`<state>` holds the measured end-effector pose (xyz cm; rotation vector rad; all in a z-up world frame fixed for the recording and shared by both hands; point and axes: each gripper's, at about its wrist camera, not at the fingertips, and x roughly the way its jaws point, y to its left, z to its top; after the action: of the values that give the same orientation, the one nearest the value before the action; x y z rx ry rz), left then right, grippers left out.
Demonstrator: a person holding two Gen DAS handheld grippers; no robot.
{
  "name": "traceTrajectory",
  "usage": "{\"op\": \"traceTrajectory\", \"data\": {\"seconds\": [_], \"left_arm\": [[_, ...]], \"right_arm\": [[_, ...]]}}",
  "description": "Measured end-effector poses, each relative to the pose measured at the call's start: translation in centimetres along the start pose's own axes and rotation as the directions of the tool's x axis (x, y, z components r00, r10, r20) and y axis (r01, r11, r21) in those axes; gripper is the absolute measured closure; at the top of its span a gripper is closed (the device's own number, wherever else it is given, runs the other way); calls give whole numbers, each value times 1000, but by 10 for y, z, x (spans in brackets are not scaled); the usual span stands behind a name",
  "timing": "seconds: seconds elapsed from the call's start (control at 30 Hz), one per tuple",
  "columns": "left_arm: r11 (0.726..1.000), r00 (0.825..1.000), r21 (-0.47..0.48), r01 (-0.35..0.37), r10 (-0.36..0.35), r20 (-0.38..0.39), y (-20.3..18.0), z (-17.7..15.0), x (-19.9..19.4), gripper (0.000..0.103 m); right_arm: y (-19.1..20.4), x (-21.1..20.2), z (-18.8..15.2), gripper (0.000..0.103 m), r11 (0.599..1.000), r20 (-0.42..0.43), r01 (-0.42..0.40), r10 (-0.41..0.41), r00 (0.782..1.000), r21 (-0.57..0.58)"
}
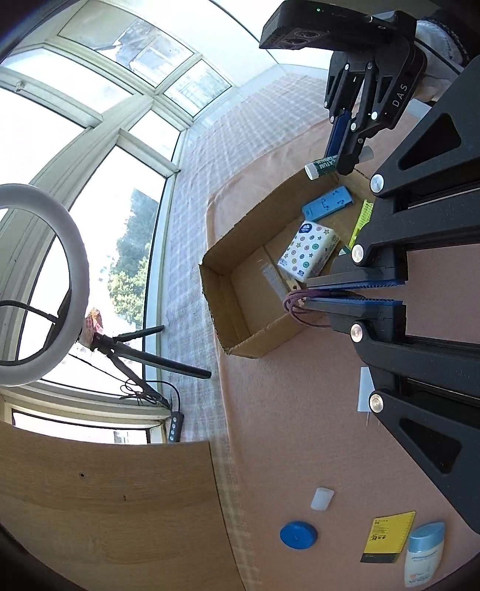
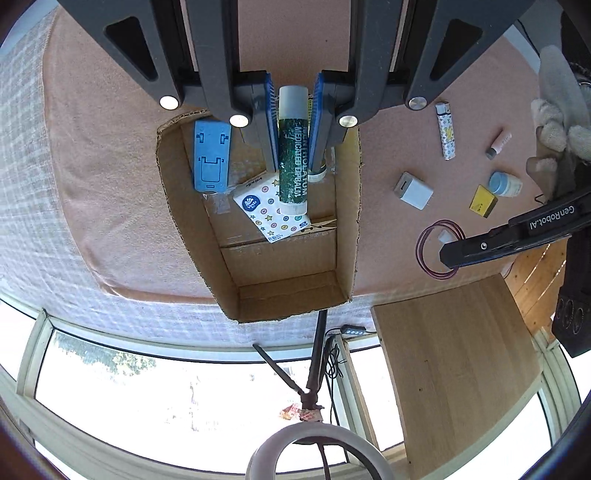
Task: Organize objects
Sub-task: 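Carry the glue stick and cable into the box and open both tools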
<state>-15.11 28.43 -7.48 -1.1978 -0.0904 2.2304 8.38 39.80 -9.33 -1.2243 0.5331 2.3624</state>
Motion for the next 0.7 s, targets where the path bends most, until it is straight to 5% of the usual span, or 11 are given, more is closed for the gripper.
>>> {"op": "traceTrajectory", "data": {"seconds": [0.53, 0.6, 0.63, 0.7], "left_arm": [[999, 1000, 42, 8, -7, -20, -38, 39, 80, 98], [999, 1000, 46, -1, 2, -25, -39, 42, 85, 63], [999, 1000, 42, 3, -2, -28, -38, 43, 86, 41], [999, 1000, 50, -6, 7, -21, -39, 41, 82, 39]], "right_arm": [[-28, 28, 9, 89, 999, -33, 18, -17, 999, 30], [-27, 29, 10, 81, 1000, -41, 7, -6, 999, 28], [-27, 28, 10, 63, 999, -38, 9, -7, 999, 31], [-26, 22, 9, 43, 999, -12, 11, -11, 1000, 34]]}}
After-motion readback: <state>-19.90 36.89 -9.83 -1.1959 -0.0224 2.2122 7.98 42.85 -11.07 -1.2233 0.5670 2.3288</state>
